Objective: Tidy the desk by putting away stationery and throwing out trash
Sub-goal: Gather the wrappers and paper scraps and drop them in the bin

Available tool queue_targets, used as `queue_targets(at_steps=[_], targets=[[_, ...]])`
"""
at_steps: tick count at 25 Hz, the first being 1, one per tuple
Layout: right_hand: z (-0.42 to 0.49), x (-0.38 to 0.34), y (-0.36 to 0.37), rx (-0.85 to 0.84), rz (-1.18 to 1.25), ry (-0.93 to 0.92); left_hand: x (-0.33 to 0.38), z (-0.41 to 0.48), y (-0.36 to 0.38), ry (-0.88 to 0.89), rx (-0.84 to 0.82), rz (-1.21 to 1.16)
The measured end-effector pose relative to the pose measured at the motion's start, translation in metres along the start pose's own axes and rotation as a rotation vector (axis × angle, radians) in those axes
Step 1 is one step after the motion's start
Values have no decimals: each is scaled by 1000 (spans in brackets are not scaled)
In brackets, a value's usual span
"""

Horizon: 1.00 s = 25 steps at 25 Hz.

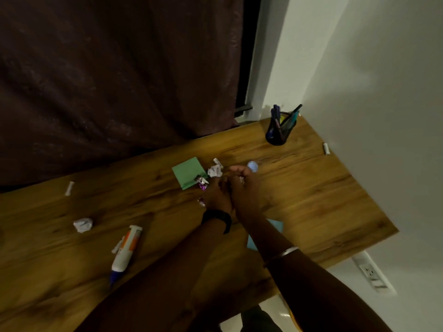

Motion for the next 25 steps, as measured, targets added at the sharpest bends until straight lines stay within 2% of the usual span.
queue_targets(at_steps=[2,4,5,7,9,11,14,17,20,24,25], targets=[[1,8,27,-116,-183,-104,-22,14,-35,-5,92,101],[13,15,46,-216,-505,-207,-39,20,-50,29,109,182],[22,26,52,-292,-638,-181,-43,23,-48,95,87,188],[34,46,66,-507,-869,-140,-61,35,-42,135,198,204],[37,57,79,-673,-1058,-233,-69,45,-17,213,178,278],[38,58,75,-635,-1054,-224,-67,45,-8,307,150,292],[33,54,56,-454,-939,-155,-66,36,-5,392,129,540],[18,35,39,-317,-791,-192,-64,22,-3,511,12,622],[-2,18,38,-322,-674,-261,-56,-2,-23,522,-111,650],[-43,2,73,-469,-646,-519,-39,-28,-76,416,-87,552],[-48,2,80,-459,-569,-429,-36,-37,-92,392,-51,524]])
Point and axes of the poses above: each hand's wrist, its own z-axis towards the middle knuckle, its own y-axis out of the palm, x = y × z, the point moved 9 cm from there along z, towards the middle knuckle, and after that the axes turned 14 degrees about z, right-handed, at the moved point
